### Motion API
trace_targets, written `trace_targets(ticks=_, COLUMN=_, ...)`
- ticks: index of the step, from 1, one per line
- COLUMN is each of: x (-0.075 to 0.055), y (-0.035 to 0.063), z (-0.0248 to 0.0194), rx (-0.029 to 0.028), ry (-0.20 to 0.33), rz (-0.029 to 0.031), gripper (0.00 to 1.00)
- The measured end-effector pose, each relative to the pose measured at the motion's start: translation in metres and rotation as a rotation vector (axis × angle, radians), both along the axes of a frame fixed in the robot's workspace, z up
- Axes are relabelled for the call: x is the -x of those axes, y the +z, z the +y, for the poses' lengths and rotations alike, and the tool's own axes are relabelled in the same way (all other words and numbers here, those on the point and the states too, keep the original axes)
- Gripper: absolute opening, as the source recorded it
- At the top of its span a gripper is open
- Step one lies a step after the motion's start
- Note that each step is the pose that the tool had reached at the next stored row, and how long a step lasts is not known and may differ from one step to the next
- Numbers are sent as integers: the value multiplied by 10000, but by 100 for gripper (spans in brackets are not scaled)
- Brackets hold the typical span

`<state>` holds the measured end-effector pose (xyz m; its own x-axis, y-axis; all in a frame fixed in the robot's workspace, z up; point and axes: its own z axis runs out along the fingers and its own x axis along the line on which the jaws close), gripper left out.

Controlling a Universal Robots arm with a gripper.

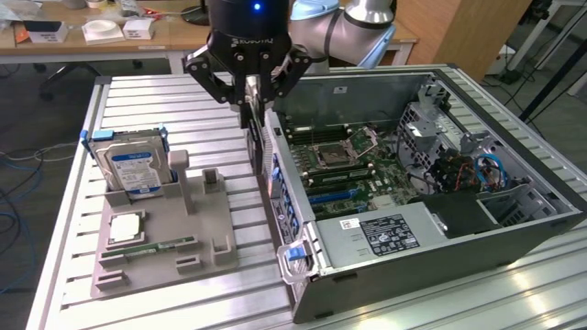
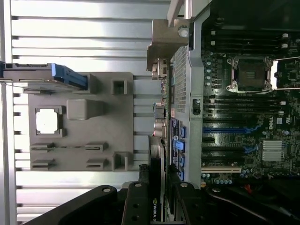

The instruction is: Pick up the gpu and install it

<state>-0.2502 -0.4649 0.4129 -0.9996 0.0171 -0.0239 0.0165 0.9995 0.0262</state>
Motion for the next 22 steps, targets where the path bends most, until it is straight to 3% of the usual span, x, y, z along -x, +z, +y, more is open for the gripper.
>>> trace_targets(ticks=16, x=-154, y=0, z=0, rx=0, ry=0, rz=1, gripper=26)
trace_targets(ticks=19, x=-278, y=0, z=0, rx=0, ry=0, rz=0, gripper=26)
trace_targets(ticks=22, x=-297, y=0, z=0, rx=0, ry=0, rz=0, gripper=26)
